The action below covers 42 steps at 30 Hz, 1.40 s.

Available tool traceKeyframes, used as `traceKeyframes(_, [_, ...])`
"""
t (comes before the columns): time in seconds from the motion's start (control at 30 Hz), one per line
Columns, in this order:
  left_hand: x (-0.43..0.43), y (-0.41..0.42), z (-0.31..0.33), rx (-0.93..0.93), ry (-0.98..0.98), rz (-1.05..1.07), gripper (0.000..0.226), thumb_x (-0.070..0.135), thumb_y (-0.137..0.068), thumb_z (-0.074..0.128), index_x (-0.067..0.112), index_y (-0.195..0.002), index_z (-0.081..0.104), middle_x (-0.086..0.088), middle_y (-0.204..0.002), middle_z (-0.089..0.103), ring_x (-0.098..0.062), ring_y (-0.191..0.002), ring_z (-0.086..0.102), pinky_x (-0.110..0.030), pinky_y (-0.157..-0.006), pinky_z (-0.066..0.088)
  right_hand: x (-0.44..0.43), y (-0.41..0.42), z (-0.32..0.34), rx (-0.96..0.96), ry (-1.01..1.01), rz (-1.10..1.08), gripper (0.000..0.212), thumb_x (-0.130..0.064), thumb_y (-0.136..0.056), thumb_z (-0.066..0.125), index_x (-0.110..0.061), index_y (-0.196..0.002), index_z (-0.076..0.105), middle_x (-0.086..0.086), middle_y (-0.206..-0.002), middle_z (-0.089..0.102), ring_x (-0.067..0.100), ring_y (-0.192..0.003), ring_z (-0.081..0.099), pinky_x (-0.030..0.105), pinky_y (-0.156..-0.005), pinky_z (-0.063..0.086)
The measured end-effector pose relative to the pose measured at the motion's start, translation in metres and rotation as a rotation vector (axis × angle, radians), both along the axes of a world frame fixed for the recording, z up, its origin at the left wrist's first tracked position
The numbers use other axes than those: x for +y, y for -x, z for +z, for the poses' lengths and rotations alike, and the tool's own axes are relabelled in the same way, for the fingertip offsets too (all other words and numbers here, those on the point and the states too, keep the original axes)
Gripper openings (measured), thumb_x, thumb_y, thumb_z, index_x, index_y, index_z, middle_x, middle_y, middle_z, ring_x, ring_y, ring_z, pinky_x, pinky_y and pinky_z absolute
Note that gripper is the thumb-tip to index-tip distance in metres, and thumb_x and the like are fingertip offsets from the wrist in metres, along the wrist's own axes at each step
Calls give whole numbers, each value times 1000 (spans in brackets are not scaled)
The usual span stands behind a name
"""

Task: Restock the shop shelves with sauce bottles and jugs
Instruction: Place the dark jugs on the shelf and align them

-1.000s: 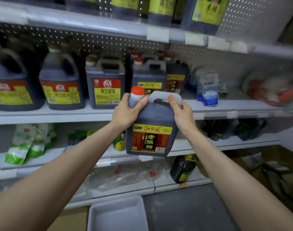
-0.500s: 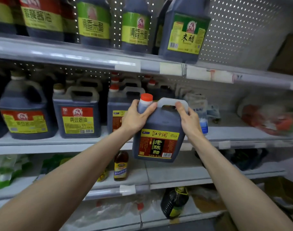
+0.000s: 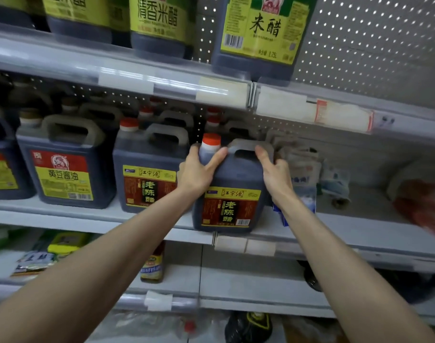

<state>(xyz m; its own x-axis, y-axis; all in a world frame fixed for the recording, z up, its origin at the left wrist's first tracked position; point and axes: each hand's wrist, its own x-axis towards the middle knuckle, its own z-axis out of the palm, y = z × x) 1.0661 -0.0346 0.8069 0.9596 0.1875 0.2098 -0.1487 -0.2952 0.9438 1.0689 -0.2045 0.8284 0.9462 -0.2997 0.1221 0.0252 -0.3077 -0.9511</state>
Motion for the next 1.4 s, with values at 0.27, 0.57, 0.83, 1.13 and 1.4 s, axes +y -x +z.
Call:
traceKeyframes(0.27, [-14,-28,-15,12,40,52,61,56,-85,59,18,-130,46,-9,-121,60,-29,-112,57,-46,-100,44,-7,-27,-16,-7,-74,23,53,-47,-91,58,-9,-128,57,8,-123,60,15,-104,50,16,-75,30])
traceKeyframes(0.57, [-15,-41,-18,-34,104,6,54,44,-91,58,19,-135,42,2,-110,58,-17,-103,56,-31,-89,44,-4,-47,-19,-27,-78,29,58,-48,-91,57,-18,-140,47,5,-145,48,24,-132,43,20,-88,24])
traceKeyframes(0.83, [-13,-28,-43,55,239,-47,51,47,-86,63,18,-125,48,0,-112,63,-18,-107,61,-38,-98,48,-4,-33,-26,13,-135,108,67,-51,-89,58,-24,-146,36,4,-137,52,23,-118,53,27,-95,38])
traceKeyframes(1.13, [-12,-11,-90,91,281,-164,53,41,-89,60,26,-136,40,11,-113,62,-3,-104,58,-20,-85,47,-8,-3,-96,208,-151,242,116,-82,-58,54,-25,-153,18,5,-148,43,23,-130,47,42,-110,36])
traceKeyframes(1.4, [-9,-12,-98,97,297,-213,42,32,-92,59,31,-129,41,15,-109,60,0,-101,57,-15,-79,44,-7,-7,-112,181,-253,238,65,-53,-88,52,-24,-143,34,0,-122,57,10,-96,56,26,-84,44])
